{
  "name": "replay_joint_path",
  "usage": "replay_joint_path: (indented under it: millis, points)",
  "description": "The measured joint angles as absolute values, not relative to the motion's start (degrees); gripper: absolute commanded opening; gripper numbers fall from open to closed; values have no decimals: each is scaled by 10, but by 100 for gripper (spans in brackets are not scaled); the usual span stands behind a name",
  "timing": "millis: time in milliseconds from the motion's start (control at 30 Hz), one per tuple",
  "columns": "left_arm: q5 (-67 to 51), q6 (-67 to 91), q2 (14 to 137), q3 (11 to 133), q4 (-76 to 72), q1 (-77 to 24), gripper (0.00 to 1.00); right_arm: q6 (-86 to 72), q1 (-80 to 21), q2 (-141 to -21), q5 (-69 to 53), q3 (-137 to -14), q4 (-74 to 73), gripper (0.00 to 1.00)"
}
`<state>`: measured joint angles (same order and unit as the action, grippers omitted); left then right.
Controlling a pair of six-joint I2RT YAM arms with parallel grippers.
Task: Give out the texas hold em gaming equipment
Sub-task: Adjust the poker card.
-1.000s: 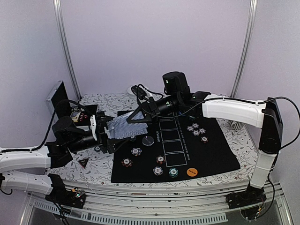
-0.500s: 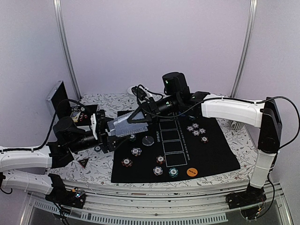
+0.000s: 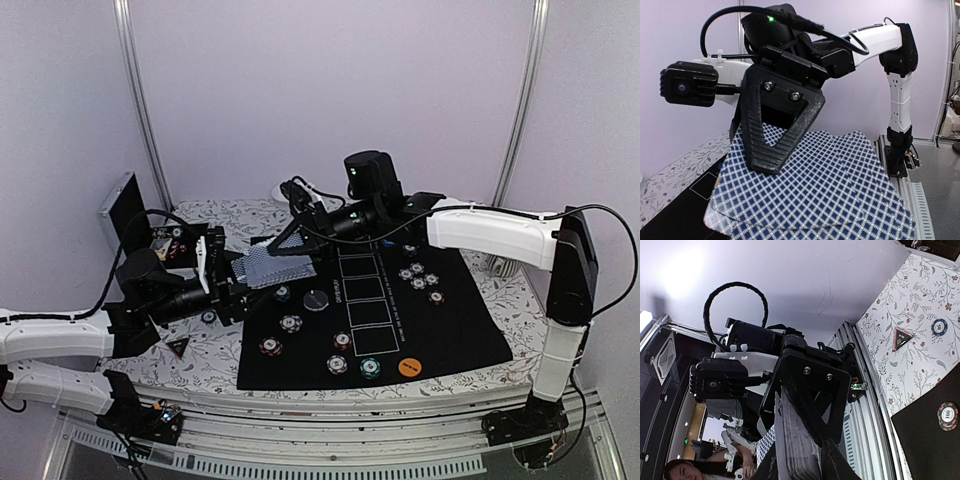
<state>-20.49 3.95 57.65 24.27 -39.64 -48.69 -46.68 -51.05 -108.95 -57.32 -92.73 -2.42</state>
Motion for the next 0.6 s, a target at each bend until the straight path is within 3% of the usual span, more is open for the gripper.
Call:
replay_joint_path:
  millis: [433,600]
  points:
    - [-185,46,578,243,-394,-488,50,-466,-511,-1098,-571,-931,-21,32]
    - [-179,47,578,243,-392,-488,50,-461,-510,-1100,-576,-933,-20,8]
